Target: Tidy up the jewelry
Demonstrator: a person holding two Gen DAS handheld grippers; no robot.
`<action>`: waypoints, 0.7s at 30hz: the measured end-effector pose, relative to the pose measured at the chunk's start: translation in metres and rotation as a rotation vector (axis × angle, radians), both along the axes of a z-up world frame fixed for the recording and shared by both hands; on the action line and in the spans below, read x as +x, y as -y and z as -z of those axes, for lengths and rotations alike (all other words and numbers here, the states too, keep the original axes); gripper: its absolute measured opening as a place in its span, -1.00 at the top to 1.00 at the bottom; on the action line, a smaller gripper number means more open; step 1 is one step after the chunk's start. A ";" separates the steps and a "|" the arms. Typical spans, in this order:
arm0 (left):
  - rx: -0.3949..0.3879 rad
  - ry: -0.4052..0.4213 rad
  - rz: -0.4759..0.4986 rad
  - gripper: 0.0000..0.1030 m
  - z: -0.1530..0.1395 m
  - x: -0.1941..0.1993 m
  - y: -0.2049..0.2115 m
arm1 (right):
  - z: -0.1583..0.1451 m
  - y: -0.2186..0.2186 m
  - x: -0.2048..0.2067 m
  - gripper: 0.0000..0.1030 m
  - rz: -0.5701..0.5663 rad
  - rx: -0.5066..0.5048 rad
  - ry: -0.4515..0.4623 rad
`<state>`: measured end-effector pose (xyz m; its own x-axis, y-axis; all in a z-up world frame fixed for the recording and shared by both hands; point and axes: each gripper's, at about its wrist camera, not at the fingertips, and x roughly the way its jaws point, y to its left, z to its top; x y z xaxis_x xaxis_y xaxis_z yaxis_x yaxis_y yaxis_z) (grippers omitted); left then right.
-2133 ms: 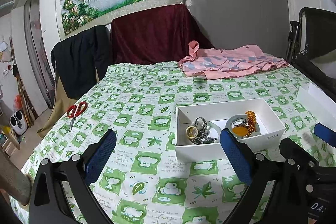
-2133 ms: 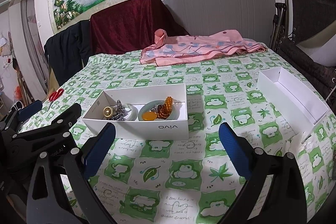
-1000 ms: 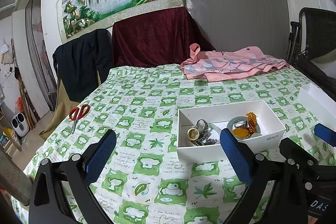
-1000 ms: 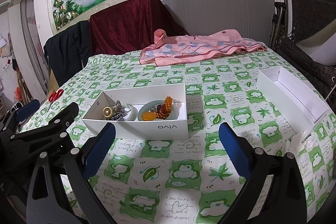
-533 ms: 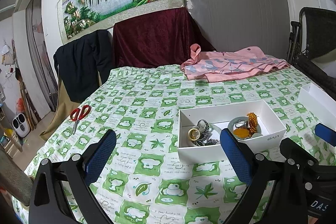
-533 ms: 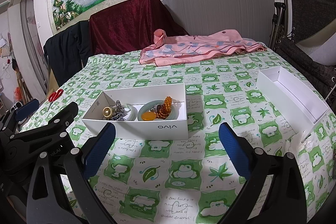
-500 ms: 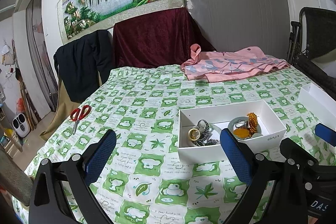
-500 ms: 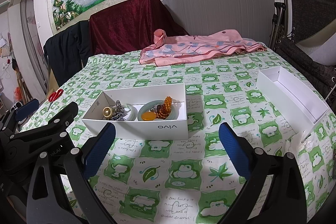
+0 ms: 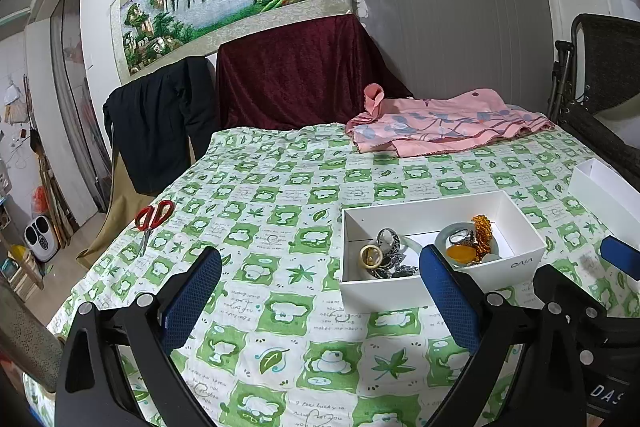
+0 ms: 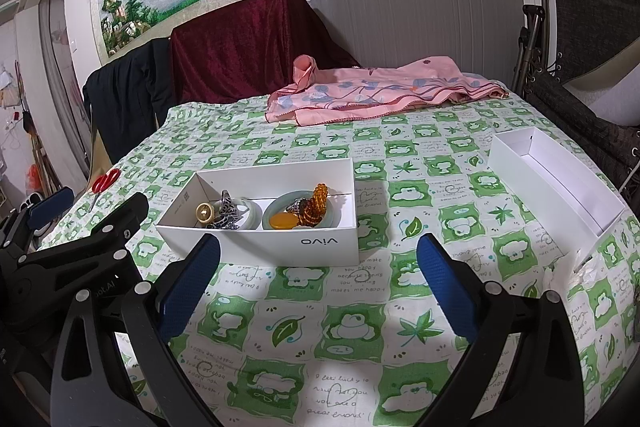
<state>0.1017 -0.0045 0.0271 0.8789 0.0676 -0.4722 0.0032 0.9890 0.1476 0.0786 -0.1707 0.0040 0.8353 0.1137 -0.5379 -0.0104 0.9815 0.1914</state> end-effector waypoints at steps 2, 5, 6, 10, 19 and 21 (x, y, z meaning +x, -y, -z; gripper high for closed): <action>0.001 0.000 -0.002 -0.89 0.000 0.000 -0.002 | 0.000 0.001 0.000 -0.83 0.000 0.002 0.000; 0.001 0.001 -0.002 -0.89 -0.001 0.000 -0.003 | 0.000 0.000 0.000 -0.83 0.000 0.001 0.000; 0.001 0.001 -0.001 -0.89 -0.001 0.000 -0.003 | 0.000 0.001 0.000 -0.83 0.000 0.001 0.001; 0.003 0.004 -0.004 -0.89 -0.001 0.000 -0.004 | 0.000 0.000 0.000 -0.83 0.001 0.001 0.001; 0.004 0.005 -0.004 -0.89 0.000 -0.001 -0.004 | 0.000 0.001 0.000 -0.83 0.000 0.002 0.000; 0.004 0.005 -0.004 -0.89 0.000 -0.001 -0.005 | 0.000 0.000 0.000 -0.83 0.000 0.001 0.001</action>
<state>0.1009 0.0001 0.0275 0.8809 0.0733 -0.4676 -0.0016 0.9884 0.1518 0.0786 -0.1710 0.0042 0.8356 0.1139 -0.5373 -0.0101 0.9813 0.1923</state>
